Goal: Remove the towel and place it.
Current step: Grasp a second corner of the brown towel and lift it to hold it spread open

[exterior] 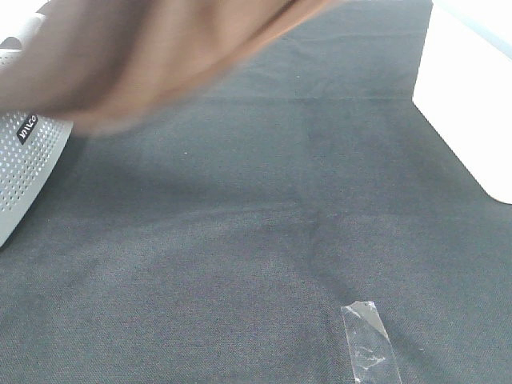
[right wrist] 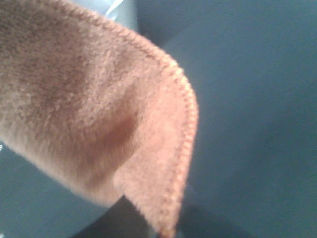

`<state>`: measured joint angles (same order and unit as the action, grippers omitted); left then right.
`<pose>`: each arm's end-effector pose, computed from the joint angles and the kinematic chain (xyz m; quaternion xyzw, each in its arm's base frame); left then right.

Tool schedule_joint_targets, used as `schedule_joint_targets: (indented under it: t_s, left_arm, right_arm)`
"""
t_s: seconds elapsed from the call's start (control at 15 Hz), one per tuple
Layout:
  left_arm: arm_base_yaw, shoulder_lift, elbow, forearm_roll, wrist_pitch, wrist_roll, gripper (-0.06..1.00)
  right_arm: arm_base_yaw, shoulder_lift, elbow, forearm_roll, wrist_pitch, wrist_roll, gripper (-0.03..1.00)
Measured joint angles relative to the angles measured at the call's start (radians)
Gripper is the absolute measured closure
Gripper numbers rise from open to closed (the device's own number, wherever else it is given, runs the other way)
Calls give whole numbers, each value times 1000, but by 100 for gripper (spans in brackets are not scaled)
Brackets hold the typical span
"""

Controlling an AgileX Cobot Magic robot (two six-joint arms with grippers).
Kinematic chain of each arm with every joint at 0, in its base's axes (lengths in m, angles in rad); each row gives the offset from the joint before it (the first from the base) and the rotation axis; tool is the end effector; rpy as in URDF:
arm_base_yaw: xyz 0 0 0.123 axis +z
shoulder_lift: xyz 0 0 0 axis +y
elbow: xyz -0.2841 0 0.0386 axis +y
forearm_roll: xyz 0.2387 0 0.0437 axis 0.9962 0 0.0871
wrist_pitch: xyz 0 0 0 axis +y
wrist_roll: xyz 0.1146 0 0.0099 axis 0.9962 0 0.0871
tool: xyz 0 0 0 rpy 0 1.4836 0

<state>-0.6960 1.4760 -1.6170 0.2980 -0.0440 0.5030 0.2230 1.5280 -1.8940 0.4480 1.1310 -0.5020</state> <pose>0.2697 -0.2272 0.5169 0.4157 0.4401 0.0378 0.7950 0.3008 0.1145 0.4717 -0.3133 0.8218 0.1614 0.4478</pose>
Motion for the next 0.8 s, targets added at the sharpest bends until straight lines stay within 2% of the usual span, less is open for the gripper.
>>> schedule_joint_targets:
  t_s: [0.2,0.4,0.53,0.8]
  left_arm:
    - [82,1,0,-62,-123,-132,94]
    - [129,22,0,-80,-143,-216,94]
    - [150,57,0,-82,-178,-250,94]
    - [219,129,0,-86,-364,-276,94]
  right_arm:
    - [0,77,-210,-58,16,35,97]
    - [0,144,-278,-96,10,44,97]
    - [0,169,-282,-164,-76,44,97]
    - [0,182,-282,-303,-345,3,97]
